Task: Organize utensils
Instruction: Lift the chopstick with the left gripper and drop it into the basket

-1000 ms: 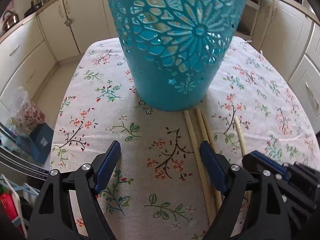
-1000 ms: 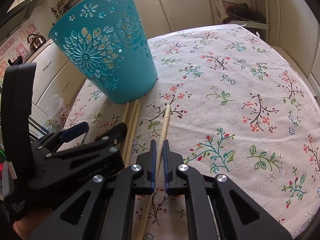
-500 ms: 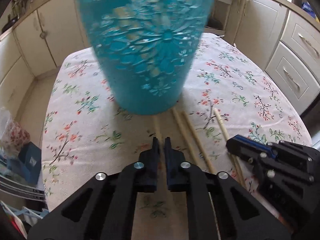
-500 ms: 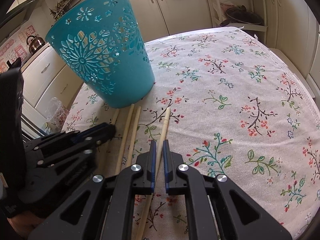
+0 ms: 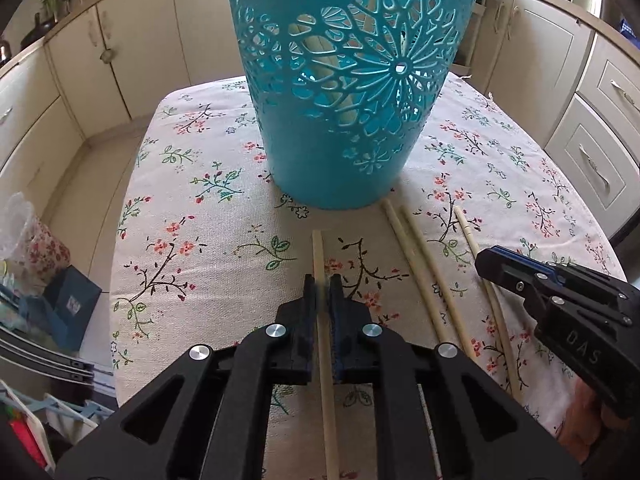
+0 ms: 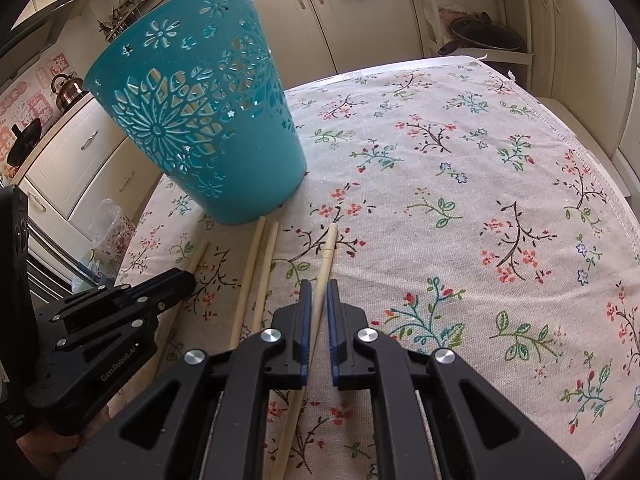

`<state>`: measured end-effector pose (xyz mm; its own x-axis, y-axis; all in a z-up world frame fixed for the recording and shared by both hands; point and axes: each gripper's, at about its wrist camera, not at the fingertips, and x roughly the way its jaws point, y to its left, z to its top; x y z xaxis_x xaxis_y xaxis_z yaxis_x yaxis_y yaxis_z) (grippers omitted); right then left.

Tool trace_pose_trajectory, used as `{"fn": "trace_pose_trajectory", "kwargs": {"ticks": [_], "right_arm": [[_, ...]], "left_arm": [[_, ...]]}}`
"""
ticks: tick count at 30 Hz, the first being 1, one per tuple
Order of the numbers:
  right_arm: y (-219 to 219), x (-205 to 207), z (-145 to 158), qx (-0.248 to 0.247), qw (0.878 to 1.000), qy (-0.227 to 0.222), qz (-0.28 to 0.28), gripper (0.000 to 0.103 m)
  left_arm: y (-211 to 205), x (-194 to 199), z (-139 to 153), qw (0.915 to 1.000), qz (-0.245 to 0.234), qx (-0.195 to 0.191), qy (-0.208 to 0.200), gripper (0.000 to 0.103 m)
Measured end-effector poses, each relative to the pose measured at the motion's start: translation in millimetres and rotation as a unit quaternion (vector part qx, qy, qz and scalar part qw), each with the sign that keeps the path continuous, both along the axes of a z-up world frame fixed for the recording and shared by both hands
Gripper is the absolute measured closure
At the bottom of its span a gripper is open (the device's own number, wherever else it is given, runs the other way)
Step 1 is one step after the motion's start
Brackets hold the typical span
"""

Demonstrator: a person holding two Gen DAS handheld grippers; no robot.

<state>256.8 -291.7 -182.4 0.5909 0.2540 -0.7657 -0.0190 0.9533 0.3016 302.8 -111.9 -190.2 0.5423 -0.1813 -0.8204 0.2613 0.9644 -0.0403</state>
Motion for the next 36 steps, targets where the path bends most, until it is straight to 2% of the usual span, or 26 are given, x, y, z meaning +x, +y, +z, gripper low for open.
{"fn": "trace_pose_trajectory", "kwargs": {"ticks": [8, 11, 12, 13, 16, 19, 21, 27, 32, 36], "right_arm": [[4, 3, 0, -0.016, 1.0, -0.003, -0.001, 0.095], [8, 4, 0, -0.032, 0.999, -0.004, 0.004, 0.095], [10, 4, 0, -0.045, 0.999, -0.005, 0.009, 0.096], [11, 4, 0, -0.051, 0.999, -0.006, 0.011, 0.096], [11, 3, 0, -0.053, 0.998, -0.007, 0.014, 0.096], [9, 1, 0, -0.046, 0.999, -0.007, 0.012, 0.096], [8, 0, 0, -0.042, 0.999, -0.008, 0.01, 0.096], [5, -1, -1, -0.026, 1.0, -0.008, 0.003, 0.096], [4, -1, -1, -0.018, 1.0, -0.007, 0.0, 0.096], [3, -1, -1, -0.016, 1.0, -0.007, 0.0, 0.096]], "left_arm": [[-8, 9, -2, 1.0, 0.004, 0.004, -0.003, 0.081], [-11, 13, -3, 0.9999, 0.003, 0.012, -0.005, 0.083], [-11, 15, -2, 0.9999, 0.001, 0.012, -0.005, 0.088], [-10, 16, -2, 1.0, -0.004, 0.005, -0.002, 0.098], [-1, 17, -1, 0.9998, -0.003, -0.021, 0.008, 0.098], [15, 8, 9, 0.9972, -0.006, -0.074, 0.004, 0.098], [25, 0, 22, 0.9948, -0.011, -0.101, -0.011, 0.098], [50, -26, 84, 0.9813, -0.029, -0.177, -0.07, 0.098], [61, -31, 143, 0.9642, -0.032, -0.232, -0.124, 0.098], [61, -23, 181, 0.9509, -0.027, -0.258, -0.169, 0.098]]}}
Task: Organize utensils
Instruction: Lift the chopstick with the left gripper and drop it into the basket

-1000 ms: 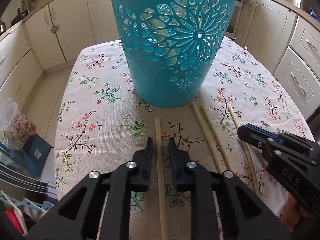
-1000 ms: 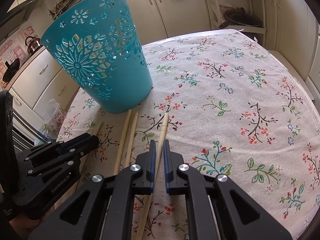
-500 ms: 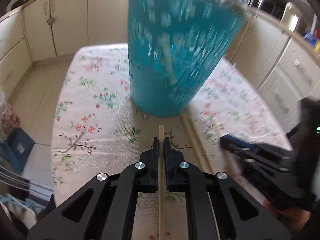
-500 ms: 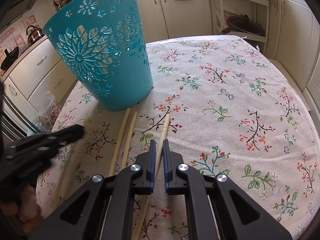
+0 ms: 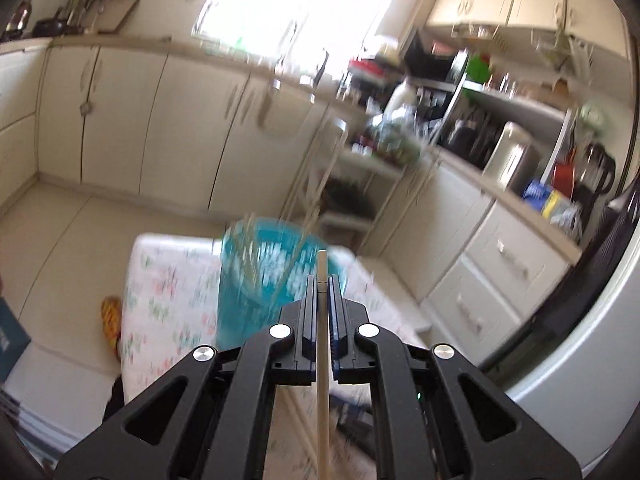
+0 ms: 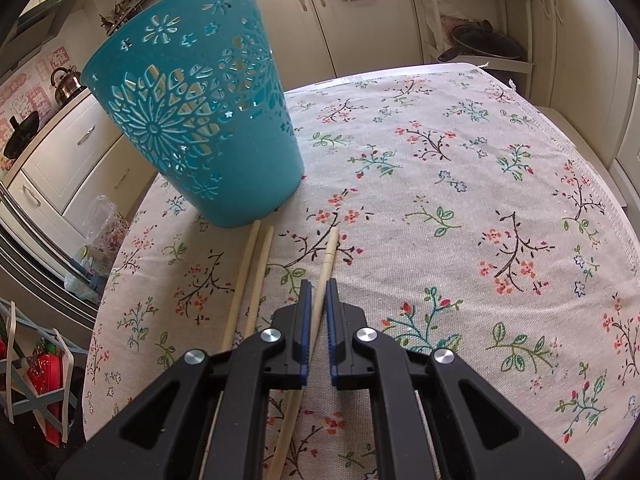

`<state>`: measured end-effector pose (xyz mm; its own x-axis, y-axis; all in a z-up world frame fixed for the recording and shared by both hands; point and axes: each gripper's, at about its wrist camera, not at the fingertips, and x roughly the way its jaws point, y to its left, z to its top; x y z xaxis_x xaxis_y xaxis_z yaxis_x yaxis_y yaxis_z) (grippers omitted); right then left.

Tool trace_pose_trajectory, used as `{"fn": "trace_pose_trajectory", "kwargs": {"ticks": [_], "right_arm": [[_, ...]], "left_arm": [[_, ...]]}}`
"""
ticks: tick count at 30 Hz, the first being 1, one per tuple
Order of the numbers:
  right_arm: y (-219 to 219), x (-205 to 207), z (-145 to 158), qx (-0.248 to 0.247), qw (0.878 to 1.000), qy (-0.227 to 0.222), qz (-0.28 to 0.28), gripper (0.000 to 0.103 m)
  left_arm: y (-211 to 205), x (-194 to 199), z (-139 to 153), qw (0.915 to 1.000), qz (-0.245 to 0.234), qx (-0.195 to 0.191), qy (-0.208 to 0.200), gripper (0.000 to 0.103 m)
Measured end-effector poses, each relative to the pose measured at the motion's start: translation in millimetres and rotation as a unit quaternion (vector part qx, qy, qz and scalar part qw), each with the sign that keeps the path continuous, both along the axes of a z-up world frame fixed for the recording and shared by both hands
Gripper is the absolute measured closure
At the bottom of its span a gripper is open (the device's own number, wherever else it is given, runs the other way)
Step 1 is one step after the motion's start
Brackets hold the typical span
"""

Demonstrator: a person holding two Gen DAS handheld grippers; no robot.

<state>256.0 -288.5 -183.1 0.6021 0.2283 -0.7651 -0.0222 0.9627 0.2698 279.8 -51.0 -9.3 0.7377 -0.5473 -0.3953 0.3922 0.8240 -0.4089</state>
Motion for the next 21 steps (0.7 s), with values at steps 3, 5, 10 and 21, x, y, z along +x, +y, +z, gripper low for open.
{"fn": "trace_pose_trajectory", "kwargs": {"ticks": [3, 5, 10, 21], "right_arm": [[-1, 0, 0, 0.001, 1.0, 0.0, 0.0, 0.096], [-2, 0, 0, 0.004, 1.0, 0.001, -0.001, 0.096], [-5, 1, 0, 0.011, 1.0, 0.001, -0.001, 0.096], [-9, 2, -1, 0.023, 1.0, 0.001, -0.002, 0.095]], "left_arm": [[-6, 16, 24, 0.9992, 0.022, -0.012, -0.031, 0.098], [-13, 31, 38, 0.9974, 0.044, -0.015, -0.055, 0.098], [-29, 67, 58, 0.9886, 0.113, -0.011, -0.098, 0.098], [-40, 122, 42, 0.9703, 0.211, -0.001, -0.118, 0.098]]}}
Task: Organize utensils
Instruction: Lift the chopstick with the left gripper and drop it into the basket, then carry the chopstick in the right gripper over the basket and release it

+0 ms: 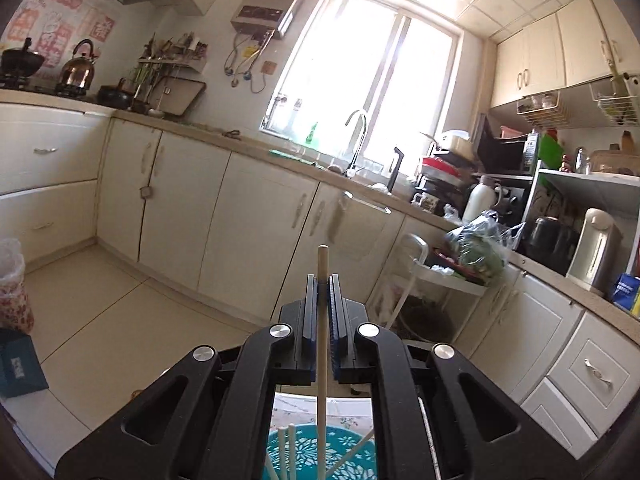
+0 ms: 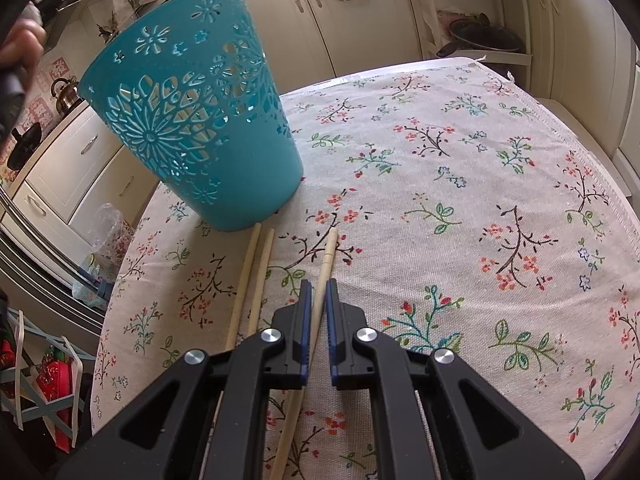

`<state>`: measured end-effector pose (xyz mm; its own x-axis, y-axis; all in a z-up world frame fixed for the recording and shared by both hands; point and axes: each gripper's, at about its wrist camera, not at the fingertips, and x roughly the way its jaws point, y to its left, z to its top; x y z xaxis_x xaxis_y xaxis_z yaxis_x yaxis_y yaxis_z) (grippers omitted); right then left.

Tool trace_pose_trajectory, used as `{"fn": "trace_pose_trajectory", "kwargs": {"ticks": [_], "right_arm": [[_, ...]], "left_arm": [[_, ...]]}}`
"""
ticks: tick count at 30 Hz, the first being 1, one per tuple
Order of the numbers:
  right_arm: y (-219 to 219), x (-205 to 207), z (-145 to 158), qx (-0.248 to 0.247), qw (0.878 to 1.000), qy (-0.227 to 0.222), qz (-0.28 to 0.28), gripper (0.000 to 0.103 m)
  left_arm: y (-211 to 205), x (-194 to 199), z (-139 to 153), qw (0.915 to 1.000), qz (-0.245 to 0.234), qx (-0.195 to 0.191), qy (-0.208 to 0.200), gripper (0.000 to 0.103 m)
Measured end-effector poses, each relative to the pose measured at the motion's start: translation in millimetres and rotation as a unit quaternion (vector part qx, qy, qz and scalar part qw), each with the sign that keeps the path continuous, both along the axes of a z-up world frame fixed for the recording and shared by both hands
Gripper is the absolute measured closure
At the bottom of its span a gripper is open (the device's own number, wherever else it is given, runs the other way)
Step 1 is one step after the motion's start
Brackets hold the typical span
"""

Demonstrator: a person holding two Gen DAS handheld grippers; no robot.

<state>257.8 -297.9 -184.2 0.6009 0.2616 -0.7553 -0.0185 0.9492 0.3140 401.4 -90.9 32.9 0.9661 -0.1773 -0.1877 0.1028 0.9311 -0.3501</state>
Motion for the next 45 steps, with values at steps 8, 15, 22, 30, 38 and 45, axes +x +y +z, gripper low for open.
{"fn": "trace_pose_trajectory", "kwargs": {"ticks": [8, 15, 22, 30, 38, 45], "right_arm": [[-3, 1, 0, 0.005, 1.0, 0.0, 0.001, 0.095], [-3, 1, 0, 0.004, 1.0, 0.002, 0.003, 0.095], [5, -1, 1, -0.028, 0.999, -0.003, 0.014, 0.095], [12, -5, 3, -0.069, 0.997, -0.003, 0.028, 0.096], [24, -7, 3, -0.123, 0.991, -0.017, 0.041, 0.095], [15, -7, 2, -0.091, 0.995, -0.014, 0.031, 0.095]], "left_arm": [[-7, 4, -42, 0.9978, -0.025, 0.035, 0.05, 0.098], [-3, -9, -57, 0.9908, -0.05, 0.082, 0.096, 0.071], [56, -86, -60, 0.994, 0.018, 0.08, 0.072, 0.025], [82, -110, -163, 0.9732, 0.011, 0.083, 0.214, 0.021], [72, -109, -201, 0.9632, -0.001, 0.103, 0.248, 0.021], [72, -105, -202, 0.961, 0.007, 0.102, 0.257, 0.017]]}}
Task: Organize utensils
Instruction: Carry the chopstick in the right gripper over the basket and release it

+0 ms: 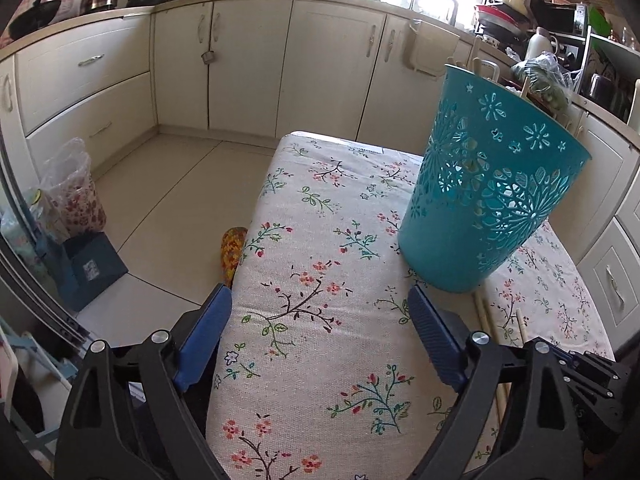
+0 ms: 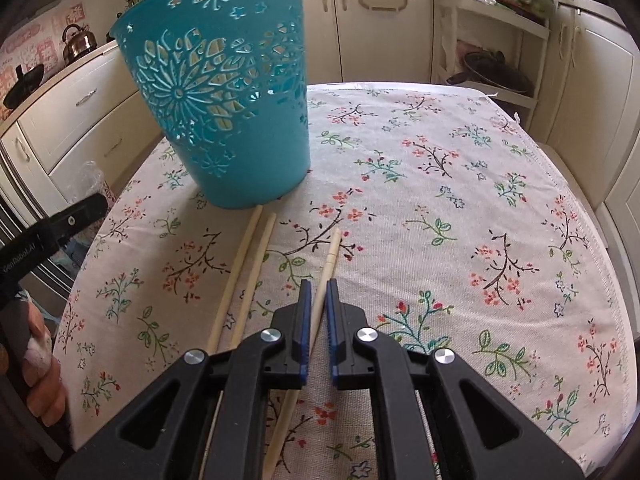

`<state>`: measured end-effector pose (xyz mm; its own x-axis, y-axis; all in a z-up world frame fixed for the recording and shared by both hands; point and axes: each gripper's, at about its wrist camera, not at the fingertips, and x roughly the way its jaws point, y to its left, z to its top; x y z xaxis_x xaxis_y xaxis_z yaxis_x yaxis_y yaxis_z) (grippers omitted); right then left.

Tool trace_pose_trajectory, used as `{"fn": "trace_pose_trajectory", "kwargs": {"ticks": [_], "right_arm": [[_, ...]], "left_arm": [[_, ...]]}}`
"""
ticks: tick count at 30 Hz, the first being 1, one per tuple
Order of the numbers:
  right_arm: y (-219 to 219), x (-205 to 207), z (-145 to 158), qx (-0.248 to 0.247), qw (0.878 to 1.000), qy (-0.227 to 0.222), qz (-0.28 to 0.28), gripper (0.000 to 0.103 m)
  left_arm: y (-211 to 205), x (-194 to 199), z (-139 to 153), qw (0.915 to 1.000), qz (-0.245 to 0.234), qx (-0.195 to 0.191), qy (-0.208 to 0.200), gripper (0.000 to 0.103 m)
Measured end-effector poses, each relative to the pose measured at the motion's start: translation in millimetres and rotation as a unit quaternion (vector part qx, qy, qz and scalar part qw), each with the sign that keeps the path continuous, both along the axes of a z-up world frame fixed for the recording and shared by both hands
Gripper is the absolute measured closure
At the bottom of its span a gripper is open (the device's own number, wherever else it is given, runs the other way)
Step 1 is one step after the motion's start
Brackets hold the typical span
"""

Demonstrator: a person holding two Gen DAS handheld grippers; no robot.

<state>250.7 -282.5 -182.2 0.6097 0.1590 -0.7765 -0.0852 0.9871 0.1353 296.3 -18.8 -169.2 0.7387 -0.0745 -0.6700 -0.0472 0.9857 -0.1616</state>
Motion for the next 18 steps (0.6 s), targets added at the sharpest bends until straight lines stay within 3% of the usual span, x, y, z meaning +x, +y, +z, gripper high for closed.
{"fn": "trace_pose_trajectory", "kwargs": {"ticks": [8, 13, 18], "right_arm": [[-23, -6, 10, 0.1, 0.995, 0.001, -0.024, 0.097], [-35, -14, 24, 0.171, 0.985, -0.023, -0.028, 0.097], [-42, -25, 54, 0.228, 0.971, -0.075, -0.02, 0.097]], "left_arm": [[-12, 4, -4, 0.9996, -0.018, 0.016, 0.014, 0.009], [-14, 6, -6, 0.9994, -0.023, 0.018, 0.021, 0.008], [-12, 7, -7, 0.9994, -0.021, 0.008, 0.026, 0.008]]}}
